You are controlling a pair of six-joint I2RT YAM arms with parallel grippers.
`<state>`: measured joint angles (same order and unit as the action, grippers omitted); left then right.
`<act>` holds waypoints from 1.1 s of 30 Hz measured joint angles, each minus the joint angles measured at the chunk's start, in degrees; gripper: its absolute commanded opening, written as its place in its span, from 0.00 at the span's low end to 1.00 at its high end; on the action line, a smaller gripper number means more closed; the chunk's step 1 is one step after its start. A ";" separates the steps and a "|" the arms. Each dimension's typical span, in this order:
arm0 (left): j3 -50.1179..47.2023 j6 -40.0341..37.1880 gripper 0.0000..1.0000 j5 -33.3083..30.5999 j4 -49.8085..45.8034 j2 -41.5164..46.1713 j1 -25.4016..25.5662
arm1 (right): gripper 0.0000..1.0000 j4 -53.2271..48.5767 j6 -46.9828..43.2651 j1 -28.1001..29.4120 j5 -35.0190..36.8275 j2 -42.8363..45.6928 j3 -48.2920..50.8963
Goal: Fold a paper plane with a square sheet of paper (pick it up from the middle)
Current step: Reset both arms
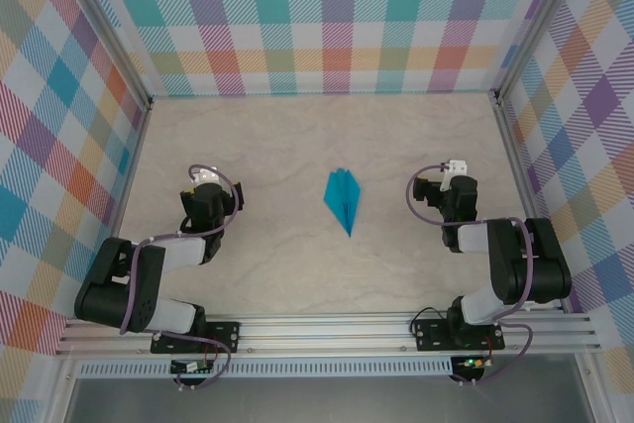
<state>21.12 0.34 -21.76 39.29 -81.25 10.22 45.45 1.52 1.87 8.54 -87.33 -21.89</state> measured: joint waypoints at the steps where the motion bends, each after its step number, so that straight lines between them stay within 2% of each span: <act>1: -0.15 -0.24 1.00 1.09 2.27 -1.18 -0.85 | 1.00 0.00 0.00 0.00 0.00 0.00 0.00; 3: -0.22 -1.31 1.00 3.56 6.60 -4.94 -1.92 | 1.00 0.00 0.00 0.00 -0.02 0.00 0.00; 6: 0.22 -1.73 1.00 7.91 6.86 -8.63 -2.95 | 1.00 0.00 0.00 0.00 -0.02 0.00 0.00; 13: 1.70 -1.64 1.00 13.05 6.51 -8.96 -5.49 | 1.00 0.00 0.00 0.00 -0.04 0.00 0.00; 33: 1.70 -1.64 1.00 14.73 6.51 -8.96 -5.51 | 1.00 0.00 0.00 0.00 -0.04 0.00 0.00</act>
<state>22.83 -1.30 -7.03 45.80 -90.21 4.71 45.45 1.52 1.87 8.49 -87.33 -21.89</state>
